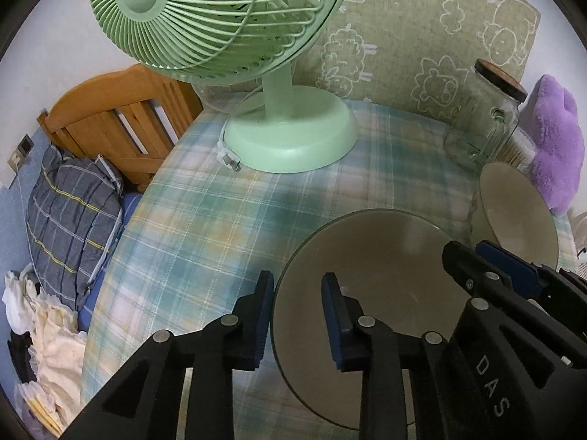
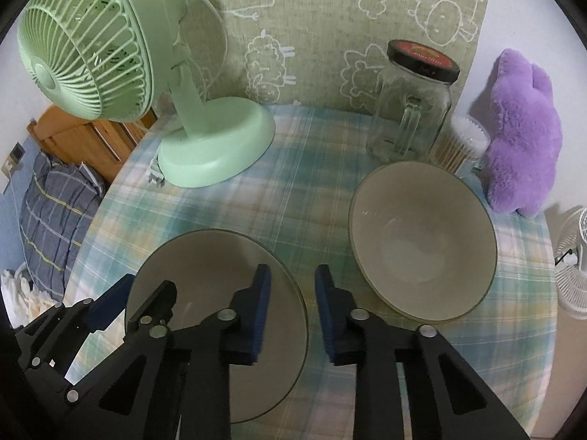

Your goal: Organize plates and bowls

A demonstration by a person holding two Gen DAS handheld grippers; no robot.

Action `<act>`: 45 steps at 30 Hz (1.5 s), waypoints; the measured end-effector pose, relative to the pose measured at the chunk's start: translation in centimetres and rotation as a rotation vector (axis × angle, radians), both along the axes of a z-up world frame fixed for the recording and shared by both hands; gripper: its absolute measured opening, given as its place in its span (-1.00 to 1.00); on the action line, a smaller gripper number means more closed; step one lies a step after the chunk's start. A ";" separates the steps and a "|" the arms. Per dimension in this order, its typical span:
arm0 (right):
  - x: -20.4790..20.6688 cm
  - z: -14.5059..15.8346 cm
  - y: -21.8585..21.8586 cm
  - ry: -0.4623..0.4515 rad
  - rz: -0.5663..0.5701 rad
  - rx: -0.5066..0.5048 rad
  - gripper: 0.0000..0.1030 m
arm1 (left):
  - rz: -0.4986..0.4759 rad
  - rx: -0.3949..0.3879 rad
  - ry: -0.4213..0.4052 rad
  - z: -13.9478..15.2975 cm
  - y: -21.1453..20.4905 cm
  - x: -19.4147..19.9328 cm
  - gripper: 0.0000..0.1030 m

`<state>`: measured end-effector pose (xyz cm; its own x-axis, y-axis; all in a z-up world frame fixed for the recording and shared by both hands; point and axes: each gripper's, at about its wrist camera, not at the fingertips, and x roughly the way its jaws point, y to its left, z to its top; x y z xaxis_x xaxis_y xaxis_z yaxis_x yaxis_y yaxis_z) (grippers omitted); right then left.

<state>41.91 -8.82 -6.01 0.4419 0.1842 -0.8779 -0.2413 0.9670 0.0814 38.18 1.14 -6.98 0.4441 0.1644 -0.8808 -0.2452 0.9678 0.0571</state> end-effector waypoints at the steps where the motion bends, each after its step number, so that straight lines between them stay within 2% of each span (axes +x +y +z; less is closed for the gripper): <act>1: 0.1 -0.1 0.0 0.003 0.000 0.000 -0.49 | 0.001 0.001 0.002 -0.1 0.0 0.0 -0.55; 3: 0.2 -0.3 0.2 0.010 0.004 0.001 -0.62 | 0.005 0.002 0.008 -0.3 0.1 0.0 -0.59; 6: 0.3 -0.6 0.4 0.009 0.003 -0.008 -0.64 | 0.015 0.006 0.012 -0.6 0.2 0.0 -0.65; 13: -0.1 -0.9 0.4 -0.008 0.002 -0.019 -0.65 | 0.019 -0.001 0.017 -0.8 0.1 -0.2 -0.65; 28: -0.1 -0.9 0.1 0.029 -0.005 -0.018 -0.65 | 0.014 0.019 0.023 -0.8 -0.3 -0.5 -0.68; 36: -0.9 0.2 -1.0 0.028 -0.036 -0.016 -0.65 | -0.013 0.011 0.008 0.5 -1.2 -1.2 -0.68; 45: -2.7 3.4 -1.3 -0.016 -0.063 -0.016 -0.65 | -0.047 0.013 -0.041 3.9 -1.0 -2.9 -0.68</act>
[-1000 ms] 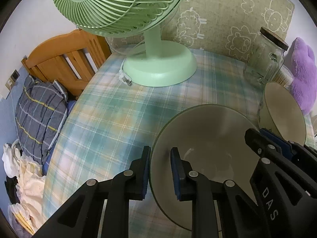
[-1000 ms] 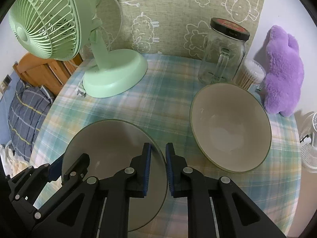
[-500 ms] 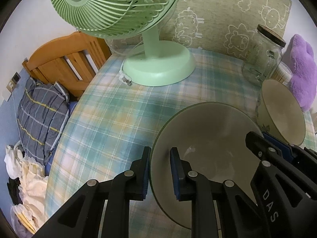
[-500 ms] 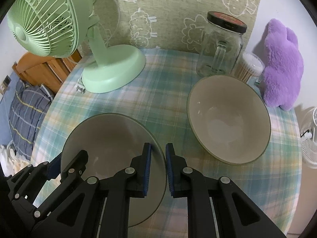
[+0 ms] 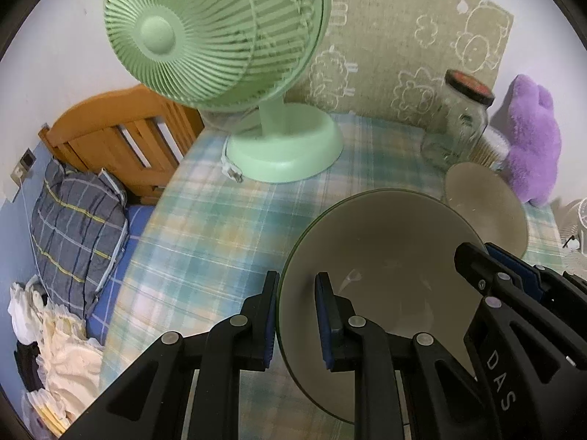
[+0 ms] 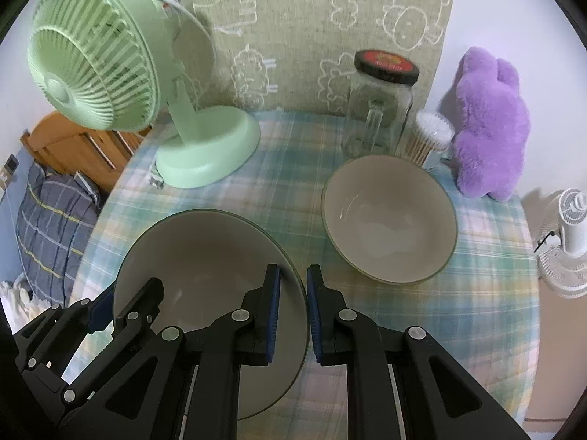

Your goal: Organize plates and bowls

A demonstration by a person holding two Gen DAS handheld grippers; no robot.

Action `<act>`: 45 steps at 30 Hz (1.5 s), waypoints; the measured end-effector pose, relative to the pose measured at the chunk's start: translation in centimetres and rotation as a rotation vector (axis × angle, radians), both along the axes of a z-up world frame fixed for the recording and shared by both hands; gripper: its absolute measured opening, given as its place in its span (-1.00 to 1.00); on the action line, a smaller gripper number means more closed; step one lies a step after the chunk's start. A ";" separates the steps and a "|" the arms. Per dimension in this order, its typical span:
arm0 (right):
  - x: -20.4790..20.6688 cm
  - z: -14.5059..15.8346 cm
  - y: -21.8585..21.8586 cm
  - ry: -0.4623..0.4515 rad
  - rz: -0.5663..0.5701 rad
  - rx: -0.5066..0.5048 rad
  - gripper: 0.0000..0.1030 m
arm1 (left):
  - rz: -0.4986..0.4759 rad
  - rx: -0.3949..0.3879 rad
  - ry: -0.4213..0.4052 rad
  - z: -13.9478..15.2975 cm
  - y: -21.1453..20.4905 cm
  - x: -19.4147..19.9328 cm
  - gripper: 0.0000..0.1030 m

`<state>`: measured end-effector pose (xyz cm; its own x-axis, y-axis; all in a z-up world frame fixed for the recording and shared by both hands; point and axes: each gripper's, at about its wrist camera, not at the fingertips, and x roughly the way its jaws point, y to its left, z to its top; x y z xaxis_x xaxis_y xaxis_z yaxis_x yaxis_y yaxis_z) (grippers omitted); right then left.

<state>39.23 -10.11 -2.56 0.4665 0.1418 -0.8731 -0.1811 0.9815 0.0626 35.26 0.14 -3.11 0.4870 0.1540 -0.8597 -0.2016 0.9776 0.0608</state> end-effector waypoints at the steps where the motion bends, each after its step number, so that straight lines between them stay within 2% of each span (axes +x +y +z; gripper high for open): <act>1: -0.3 0.4 0.0 -0.005 -0.004 0.000 -0.65 | -0.005 -0.001 -0.005 0.4 0.0 -0.3 -0.67; 10: -4.1 5.0 -0.2 -0.052 -0.056 -0.019 -0.65 | -0.064 -0.018 -0.046 4.1 -0.1 -3.4 -0.67; 19: -9.9 8.3 -0.7 -0.091 -0.107 -0.039 -0.65 | -0.118 -0.040 -0.087 6.7 -0.4 -8.5 -0.67; 32: -18.3 10.1 -2.5 -0.109 -0.215 -0.068 -0.65 | -0.234 -0.078 -0.097 7.6 -1.9 -15.4 -0.67; 45: -24.8 9.4 -5.8 -0.084 -0.345 -0.092 -0.65 | -0.358 -0.093 -0.062 6.2 -5.6 -20.2 -0.67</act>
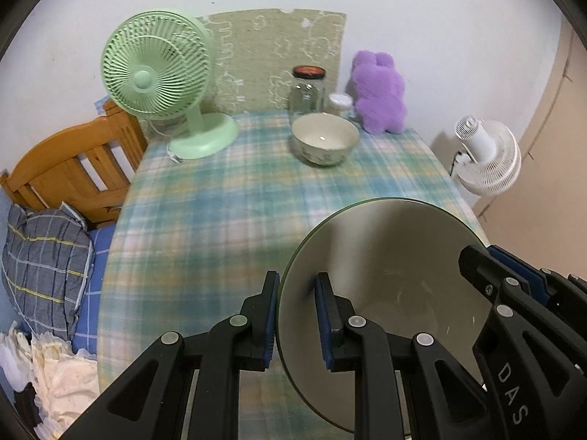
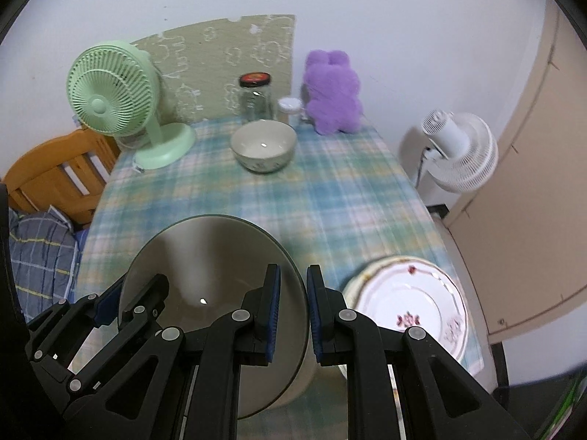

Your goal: Organize plates and bowls

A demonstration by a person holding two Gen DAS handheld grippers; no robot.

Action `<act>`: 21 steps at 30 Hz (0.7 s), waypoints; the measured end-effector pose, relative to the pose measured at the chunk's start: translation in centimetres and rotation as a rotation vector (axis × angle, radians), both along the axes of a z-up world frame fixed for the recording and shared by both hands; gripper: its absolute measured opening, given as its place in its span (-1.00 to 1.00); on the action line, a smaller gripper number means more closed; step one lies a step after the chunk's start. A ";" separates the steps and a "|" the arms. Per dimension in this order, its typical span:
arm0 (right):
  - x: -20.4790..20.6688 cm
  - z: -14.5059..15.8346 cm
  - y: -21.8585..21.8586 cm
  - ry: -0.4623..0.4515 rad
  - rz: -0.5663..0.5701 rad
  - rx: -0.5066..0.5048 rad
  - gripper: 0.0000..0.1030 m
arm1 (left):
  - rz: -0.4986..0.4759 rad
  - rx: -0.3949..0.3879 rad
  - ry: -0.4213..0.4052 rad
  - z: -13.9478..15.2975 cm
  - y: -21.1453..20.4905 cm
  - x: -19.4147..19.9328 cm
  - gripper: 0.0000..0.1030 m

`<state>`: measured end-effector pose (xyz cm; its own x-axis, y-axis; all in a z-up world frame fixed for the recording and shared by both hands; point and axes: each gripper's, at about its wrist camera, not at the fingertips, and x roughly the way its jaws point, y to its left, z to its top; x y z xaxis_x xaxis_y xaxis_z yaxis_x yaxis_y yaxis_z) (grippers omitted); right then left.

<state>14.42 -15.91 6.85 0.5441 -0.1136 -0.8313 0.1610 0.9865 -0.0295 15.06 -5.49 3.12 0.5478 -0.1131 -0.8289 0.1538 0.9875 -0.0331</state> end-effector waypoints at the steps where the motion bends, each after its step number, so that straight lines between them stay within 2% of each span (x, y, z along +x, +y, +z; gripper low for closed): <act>1: -0.3 -0.1 -0.2 0.004 -0.005 0.001 -0.65 | -0.004 0.002 0.002 -0.1 -0.2 -0.2 -0.67; 8: -1.7 -1.7 -2.4 0.038 -0.023 0.033 -0.65 | -0.010 0.011 0.057 -2.0 -1.7 -1.0 -0.67; 21: -1.4 -5.4 -3.4 0.136 0.037 0.050 -0.65 | 0.051 0.017 0.159 -5.6 -2.3 -1.3 -0.67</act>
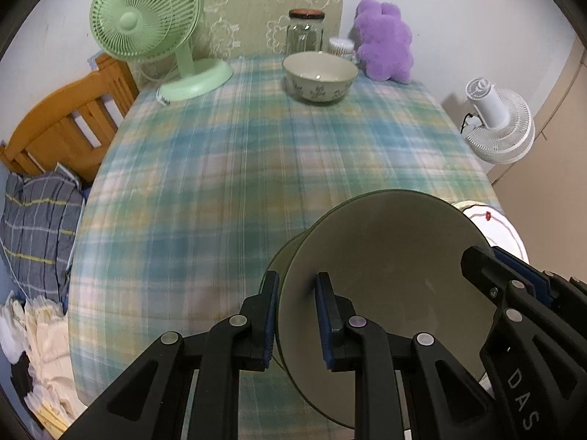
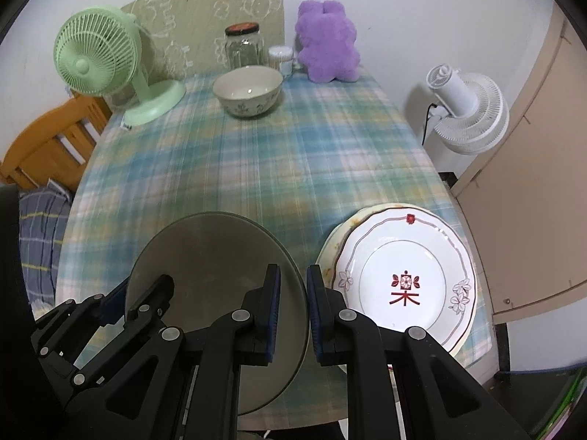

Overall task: Organize plates and bowls
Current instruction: 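Lower the floral bowl beside the plate stack and open both grippers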

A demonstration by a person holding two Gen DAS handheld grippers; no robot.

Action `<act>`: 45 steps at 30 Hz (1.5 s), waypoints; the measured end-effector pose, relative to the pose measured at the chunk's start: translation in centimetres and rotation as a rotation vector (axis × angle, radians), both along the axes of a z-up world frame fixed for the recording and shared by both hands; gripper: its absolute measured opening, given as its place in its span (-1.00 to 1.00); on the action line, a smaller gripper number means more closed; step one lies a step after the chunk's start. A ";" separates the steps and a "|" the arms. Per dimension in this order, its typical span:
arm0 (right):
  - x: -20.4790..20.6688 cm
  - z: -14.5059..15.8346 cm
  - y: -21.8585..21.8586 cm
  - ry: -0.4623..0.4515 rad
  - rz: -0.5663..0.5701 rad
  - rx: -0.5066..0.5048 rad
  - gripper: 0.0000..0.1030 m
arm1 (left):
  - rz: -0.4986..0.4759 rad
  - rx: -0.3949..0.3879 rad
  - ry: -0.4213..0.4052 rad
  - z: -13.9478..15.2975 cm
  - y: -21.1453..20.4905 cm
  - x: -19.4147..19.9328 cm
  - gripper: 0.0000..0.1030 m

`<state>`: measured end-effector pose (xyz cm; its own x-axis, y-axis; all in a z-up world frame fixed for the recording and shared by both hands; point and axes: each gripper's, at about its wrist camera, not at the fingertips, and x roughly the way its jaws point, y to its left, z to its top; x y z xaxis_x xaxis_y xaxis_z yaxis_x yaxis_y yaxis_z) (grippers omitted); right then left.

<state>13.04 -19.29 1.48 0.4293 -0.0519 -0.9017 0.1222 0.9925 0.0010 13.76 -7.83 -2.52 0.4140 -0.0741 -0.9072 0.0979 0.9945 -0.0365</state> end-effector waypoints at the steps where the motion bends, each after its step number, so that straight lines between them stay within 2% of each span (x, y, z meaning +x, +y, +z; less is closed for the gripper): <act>1: 0.1 -0.3 0.1 0.010 0.007 -0.001 -0.65 | 0.006 0.000 0.010 -0.4 0.0 0.0 -0.67; 8: 0.6 -1.8 0.6 0.050 0.042 -0.007 -0.65 | 0.035 0.000 0.041 -1.6 0.5 0.1 -0.66; 18: 1.5 -2.8 1.3 0.074 0.056 -0.006 -0.65 | 0.040 0.041 0.023 -2.0 0.9 0.6 -0.66; 24: 1.8 -3.5 2.0 0.091 0.064 0.007 -0.65 | 0.057 0.042 0.059 -2.8 1.8 0.8 -0.65; 33: 2.3 -4.4 1.9 0.108 0.053 0.002 -0.65 | 0.043 0.029 0.091 -4.0 1.7 1.2 -0.65; 40: 2.3 -5.0 1.6 0.106 0.029 -0.005 -0.65 | 0.024 0.030 0.071 -4.0 1.5 1.3 -0.66; 43: 2.3 -5.0 1.7 0.098 0.027 -0.010 -0.65 | 0.003 0.011 0.075 -3.9 1.5 1.3 -0.52; 45: 2.2 -5.0 1.6 0.094 0.018 -0.001 -0.65 | -0.004 -0.010 0.098 -4.0 1.7 1.2 -0.32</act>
